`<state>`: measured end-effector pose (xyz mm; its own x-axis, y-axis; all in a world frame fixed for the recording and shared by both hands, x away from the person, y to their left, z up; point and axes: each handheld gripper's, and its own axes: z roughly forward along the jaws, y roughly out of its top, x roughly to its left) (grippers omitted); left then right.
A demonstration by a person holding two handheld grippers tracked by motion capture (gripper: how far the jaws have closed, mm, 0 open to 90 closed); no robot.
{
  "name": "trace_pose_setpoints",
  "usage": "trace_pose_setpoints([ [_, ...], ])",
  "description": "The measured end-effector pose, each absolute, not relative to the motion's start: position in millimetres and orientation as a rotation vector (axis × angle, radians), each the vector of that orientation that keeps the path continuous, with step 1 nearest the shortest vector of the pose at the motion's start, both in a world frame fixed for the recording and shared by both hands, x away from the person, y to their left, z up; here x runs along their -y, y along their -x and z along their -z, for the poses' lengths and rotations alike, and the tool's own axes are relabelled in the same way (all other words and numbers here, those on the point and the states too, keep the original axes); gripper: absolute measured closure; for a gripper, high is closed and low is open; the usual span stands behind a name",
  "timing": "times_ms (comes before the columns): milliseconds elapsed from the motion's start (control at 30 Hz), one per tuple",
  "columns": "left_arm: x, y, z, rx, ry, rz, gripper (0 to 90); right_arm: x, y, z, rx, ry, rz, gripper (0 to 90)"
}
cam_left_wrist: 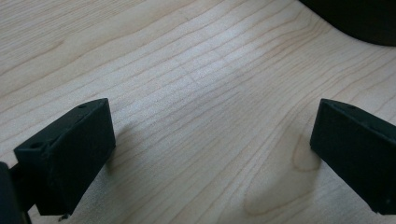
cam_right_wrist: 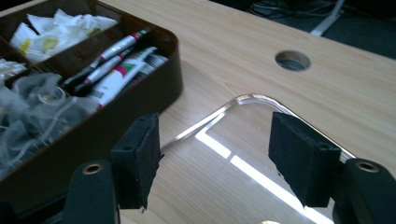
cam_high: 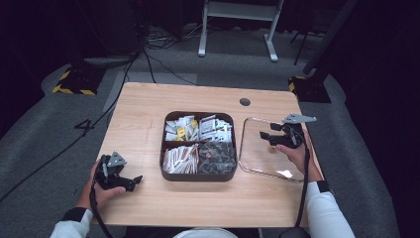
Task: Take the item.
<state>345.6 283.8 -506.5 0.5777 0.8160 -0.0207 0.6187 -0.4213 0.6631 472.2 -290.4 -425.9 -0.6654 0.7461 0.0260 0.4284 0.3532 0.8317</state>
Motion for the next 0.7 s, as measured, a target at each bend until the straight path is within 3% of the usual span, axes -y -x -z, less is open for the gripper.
trace_pose_setpoints([
  [700, -283.7, -347.5, 506.5, -1.132, -2.181, -0.404, 0.2, 185.4, -494.1, 385.4, -2.358, -0.849, -1.269, 34.2],
])
